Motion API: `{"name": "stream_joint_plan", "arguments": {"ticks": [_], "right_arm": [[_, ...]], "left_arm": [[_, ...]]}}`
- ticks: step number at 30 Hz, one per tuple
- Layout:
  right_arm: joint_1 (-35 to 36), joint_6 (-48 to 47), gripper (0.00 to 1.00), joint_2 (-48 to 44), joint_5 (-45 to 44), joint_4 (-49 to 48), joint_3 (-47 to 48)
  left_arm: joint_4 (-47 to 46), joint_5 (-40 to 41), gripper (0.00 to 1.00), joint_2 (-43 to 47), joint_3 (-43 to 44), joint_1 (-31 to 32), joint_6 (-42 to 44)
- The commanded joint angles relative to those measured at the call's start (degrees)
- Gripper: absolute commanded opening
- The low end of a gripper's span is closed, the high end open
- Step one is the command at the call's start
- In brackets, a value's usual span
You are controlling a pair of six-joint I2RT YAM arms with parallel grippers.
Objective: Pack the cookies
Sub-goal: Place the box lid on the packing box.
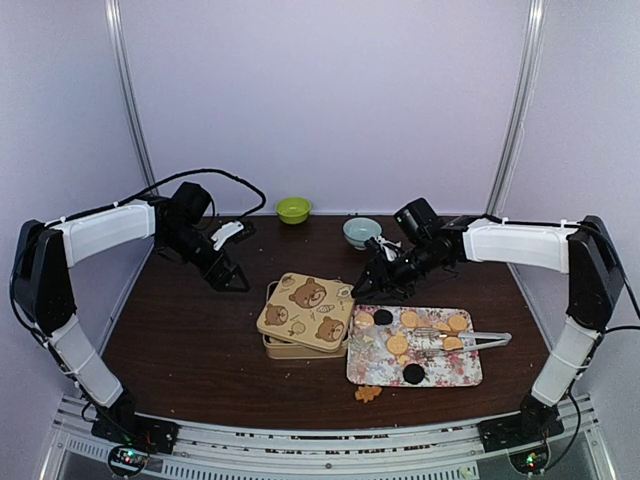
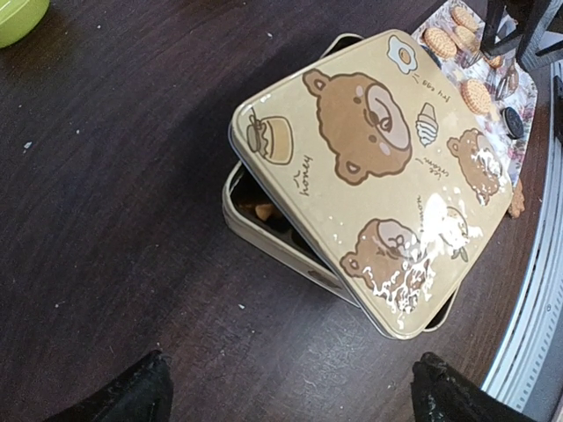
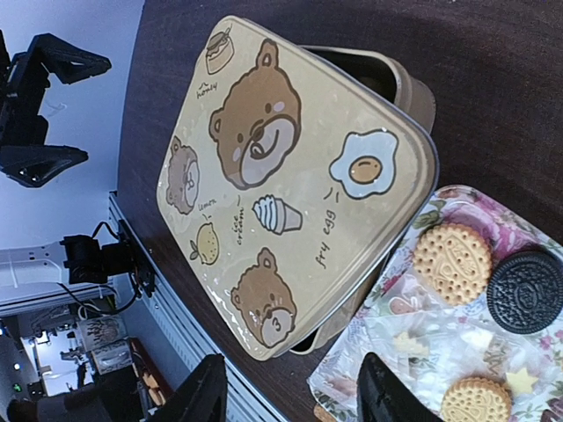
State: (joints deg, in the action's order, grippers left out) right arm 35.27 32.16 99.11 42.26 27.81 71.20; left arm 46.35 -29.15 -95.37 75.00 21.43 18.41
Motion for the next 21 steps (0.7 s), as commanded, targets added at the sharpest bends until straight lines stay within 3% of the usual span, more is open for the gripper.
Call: {"name": "stream_joint_plan", "arguments": {"ticks": [1,11,21], "right_arm": [[-0.5,-4.6,0.51,-1.1,-4.8,7.7,3.4],[0.7,-5.3,0.41,3.5,-6.3,7.5,5.1],[2.2,-6.1,0.42,7.7,-9.1,11.4,12.4]], "left_arm": [[-1.9,-1.0,0.98,-1.1,-0.2,0.3,1.4],[-1.9,-0.8,0.98,-4.6,0.9,1.3,2.5],[-1.7,-2.0,0.96,-5.7,-0.7,1.8,4.4]]}}
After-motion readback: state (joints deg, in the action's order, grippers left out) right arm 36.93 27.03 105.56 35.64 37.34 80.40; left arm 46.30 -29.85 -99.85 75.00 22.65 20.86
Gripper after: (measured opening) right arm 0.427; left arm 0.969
